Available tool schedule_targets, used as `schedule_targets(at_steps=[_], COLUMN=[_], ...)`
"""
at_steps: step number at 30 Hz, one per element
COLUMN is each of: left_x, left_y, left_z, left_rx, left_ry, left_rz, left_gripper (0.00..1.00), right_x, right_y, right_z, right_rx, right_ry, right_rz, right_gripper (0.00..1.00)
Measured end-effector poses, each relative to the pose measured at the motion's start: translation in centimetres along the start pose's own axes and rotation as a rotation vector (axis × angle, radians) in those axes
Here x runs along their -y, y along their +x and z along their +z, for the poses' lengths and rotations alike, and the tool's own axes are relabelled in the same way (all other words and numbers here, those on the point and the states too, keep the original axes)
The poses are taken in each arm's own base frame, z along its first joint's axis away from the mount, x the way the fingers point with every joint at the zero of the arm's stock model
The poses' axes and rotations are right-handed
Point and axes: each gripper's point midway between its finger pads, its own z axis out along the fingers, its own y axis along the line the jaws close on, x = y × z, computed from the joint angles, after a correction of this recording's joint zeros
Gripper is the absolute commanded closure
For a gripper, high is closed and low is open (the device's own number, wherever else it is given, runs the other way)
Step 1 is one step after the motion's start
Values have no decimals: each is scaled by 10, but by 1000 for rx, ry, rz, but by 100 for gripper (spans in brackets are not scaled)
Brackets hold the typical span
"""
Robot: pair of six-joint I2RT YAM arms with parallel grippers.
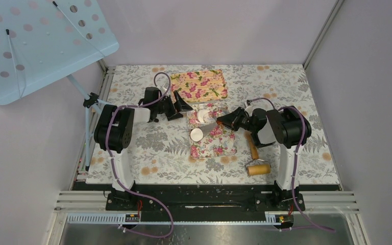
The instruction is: Roll out the dumpling wrappers from the dough
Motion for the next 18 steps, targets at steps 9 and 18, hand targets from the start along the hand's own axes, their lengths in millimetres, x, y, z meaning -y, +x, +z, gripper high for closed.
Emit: schedule_targets(at_steps=[9, 18], left_x=[-9, -5], left_y=[-13, -59], left_z=[-12, -52], left_rx=[20, 53], left_ry=[-3, -24], left_rz=[-19, 130], left_gripper=[1, 1], right_x=[-13, -69], right_y=[-9, -48], right_z=[-5, -4], right_rx=[5, 47], right_ry=[-54, -174], right_rz=[20, -14], right_gripper=[100, 100])
